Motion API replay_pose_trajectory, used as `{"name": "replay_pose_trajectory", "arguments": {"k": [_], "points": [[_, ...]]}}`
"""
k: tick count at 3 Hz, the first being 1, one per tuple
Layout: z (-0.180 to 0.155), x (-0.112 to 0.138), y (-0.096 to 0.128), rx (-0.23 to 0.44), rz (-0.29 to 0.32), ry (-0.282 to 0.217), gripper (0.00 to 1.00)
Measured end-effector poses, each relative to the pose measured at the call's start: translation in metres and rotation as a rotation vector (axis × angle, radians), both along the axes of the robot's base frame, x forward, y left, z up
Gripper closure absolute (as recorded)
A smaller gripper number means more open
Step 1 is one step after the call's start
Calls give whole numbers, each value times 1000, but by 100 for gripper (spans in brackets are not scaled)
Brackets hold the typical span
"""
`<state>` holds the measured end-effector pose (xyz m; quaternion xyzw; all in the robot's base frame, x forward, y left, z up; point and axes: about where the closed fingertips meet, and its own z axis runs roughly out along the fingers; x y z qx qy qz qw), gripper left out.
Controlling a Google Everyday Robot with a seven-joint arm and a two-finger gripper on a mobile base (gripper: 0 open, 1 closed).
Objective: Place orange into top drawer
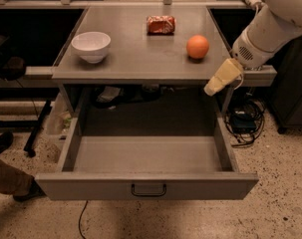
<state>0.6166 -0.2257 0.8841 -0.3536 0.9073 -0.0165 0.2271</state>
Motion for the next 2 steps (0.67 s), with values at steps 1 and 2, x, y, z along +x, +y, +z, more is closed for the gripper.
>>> {"name": "replay_pose_trajectory", "arguments": {"k": [1,2], "points": [[-3,17,-16,17,-61,-14,0],[10,32,-16,72,-136,-21,0]]}}
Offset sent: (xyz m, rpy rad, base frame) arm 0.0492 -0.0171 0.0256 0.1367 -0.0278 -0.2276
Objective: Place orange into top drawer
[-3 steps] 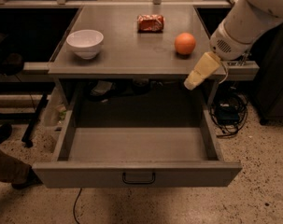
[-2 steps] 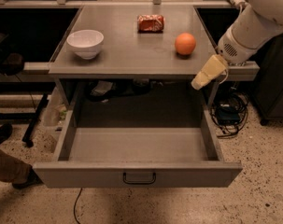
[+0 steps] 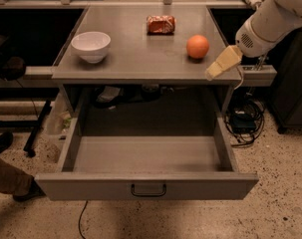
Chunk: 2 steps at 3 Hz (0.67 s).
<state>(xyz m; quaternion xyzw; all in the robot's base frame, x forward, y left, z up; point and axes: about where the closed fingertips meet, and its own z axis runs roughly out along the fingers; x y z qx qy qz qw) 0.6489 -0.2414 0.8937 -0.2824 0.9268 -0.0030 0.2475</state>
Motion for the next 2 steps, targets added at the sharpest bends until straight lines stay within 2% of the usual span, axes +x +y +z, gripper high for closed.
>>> {"name": "replay_pose_trajectory", "arguments": {"k": [2], "points": [[-1,0,-1,4,-9,4,0]]}}
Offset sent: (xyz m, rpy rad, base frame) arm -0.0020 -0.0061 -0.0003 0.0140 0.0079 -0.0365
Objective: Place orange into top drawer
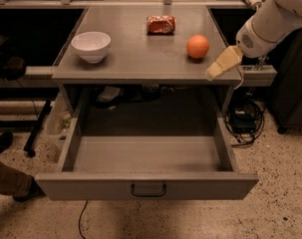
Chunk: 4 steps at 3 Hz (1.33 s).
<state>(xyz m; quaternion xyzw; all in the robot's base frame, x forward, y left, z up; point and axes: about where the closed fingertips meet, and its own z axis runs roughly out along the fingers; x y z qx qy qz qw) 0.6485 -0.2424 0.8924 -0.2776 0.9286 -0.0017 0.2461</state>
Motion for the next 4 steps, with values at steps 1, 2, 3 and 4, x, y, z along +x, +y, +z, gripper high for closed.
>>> {"name": "replay_pose_trajectory", "arguments": {"k": [1,2,3,4], "points": [[6,9,3,36,-73,-13,0],[20,34,25,107,-113,-71,0],[32,56,47,184,-121,-127,0],[28,76,68,236,-118,-145,0]]}}
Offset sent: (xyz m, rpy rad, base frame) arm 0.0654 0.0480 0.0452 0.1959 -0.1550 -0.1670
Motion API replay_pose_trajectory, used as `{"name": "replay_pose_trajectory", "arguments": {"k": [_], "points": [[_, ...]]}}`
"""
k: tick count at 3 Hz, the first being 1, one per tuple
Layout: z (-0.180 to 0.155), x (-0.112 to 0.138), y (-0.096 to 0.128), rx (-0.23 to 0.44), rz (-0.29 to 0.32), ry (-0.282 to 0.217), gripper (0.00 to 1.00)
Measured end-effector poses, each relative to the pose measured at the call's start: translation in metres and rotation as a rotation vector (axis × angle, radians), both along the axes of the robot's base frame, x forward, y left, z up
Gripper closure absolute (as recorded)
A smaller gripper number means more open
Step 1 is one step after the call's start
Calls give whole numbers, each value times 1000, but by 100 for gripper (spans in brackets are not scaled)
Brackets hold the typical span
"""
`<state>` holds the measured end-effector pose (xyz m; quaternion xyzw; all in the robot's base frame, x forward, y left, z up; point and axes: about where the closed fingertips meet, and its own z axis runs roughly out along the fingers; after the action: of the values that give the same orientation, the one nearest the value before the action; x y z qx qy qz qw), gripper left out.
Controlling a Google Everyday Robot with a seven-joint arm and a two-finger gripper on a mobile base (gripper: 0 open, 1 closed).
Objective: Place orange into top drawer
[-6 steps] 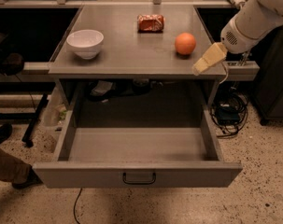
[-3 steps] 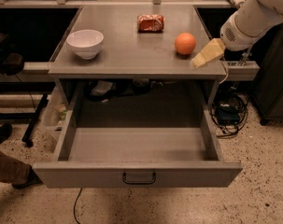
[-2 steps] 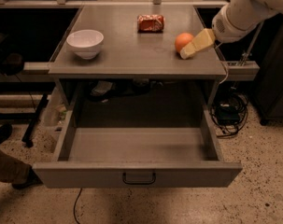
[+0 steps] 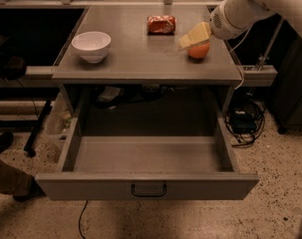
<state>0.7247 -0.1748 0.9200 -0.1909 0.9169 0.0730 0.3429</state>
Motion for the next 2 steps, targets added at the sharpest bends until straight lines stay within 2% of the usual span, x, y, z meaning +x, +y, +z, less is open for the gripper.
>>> {"name": "replay_pose_trajectory", "arguments": {"k": [2], "points": [[-28,41,13,84,-16,-19,0]]}}
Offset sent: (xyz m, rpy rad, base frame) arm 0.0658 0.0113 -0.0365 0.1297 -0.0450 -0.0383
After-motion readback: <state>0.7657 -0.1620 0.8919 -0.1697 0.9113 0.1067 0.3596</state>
